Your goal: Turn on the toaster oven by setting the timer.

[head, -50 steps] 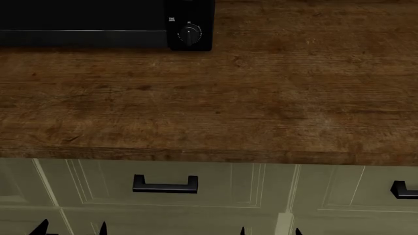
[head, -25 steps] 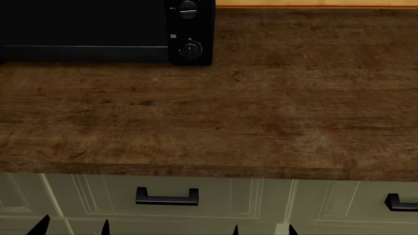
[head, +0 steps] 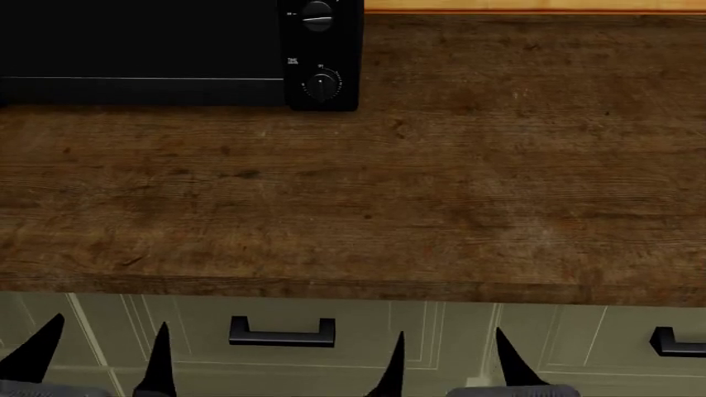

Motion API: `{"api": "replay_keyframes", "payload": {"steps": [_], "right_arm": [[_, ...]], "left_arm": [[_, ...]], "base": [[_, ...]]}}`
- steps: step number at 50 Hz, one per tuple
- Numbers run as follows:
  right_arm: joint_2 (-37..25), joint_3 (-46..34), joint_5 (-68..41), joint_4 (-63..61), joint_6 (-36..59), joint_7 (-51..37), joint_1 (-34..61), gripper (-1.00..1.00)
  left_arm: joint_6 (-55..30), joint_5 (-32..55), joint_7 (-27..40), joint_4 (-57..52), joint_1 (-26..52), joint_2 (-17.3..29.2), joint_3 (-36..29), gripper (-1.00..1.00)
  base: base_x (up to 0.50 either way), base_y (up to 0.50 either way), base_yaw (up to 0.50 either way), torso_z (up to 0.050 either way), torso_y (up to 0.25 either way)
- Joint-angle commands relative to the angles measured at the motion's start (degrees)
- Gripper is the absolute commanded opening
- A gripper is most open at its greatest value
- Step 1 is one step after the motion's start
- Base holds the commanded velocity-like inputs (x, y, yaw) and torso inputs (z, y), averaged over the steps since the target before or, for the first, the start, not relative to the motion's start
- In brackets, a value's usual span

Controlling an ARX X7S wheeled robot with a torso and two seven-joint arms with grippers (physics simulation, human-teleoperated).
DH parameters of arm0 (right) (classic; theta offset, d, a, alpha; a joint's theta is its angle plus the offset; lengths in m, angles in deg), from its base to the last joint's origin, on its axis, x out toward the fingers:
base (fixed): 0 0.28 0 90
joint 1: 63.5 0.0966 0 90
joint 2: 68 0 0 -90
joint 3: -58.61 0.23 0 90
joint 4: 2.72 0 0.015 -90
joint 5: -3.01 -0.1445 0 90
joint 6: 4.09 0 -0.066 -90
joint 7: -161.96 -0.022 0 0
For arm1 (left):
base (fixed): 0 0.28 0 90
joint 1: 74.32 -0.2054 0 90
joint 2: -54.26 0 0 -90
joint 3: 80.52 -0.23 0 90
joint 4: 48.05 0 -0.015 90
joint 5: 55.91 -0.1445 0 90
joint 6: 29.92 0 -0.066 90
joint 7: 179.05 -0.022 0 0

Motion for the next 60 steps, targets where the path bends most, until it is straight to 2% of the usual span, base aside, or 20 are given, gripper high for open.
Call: {"api": "replay_keyframes", "payload": {"steps": [1,7,11,26,32,38,46,60], "right_arm": [[-2.52,0.74,-0.89,-12.88,11.15,-0.99,3.61,1.0],[-4.09,1.3,-1.27,-16.63,18.34,-0.98,8.29,1.0],[-4.49,1.93,-2.54,-15.07,20.89,-0.04,12.82,1.0],[-5.36,4.37,-7.29,-9.95,27.66,2.42,23.78,1.0],[-6.12,4.86,-8.59,-4.72,29.95,4.07,30.58,1.0],[-6.51,3.17,-7.76,0.47,29.83,4.99,34.7,1.0],[-6.3,2.3,-7.4,1.7,29.33,4.75,35.09,1.0],[-6.63,1.55,-7.24,1.71,28.21,4.64,34.08,1.0]], "left_arm": [[-19.71,4.79,0.79,-15.95,6.09,4.02,1.22,1.0],[-30.71,10.84,1.04,-19.67,13.7,4.86,4.98,1.0],[-34.99,11.62,1.24,-18.77,19.66,5.66,4.65,1.0],[-38.08,14.49,-0.34,-6.61,32.56,5.09,6.37,1.0],[-38.13,13.35,-0.55,-1.44,37.21,5.23,4.69,1.0],[-37.33,12.75,-1.06,1.48,38.82,5.26,3.42,1.0],[-37.42,13.54,-0.98,1.17,38.11,5.44,4.08,1.0],[-36.82,13.51,-0.88,0.53,36.89,5.97,3.27,1.0]], "base": [[0.0,0.0,0.0,0.0,0.0],[0.0,0.0,0.0,0.0,0.0],[0.0,0.0,0.0,0.0,0.0],[0.0,0.0,0.0,0.0,0.0],[0.0,0.0,0.0,0.0,0.0],[0.0,0.0,0.0,0.0,0.0],[0.0,0.03,0.0,0.0,0.0],[0.0,0.5,0.0,0.0,0.0]]}}
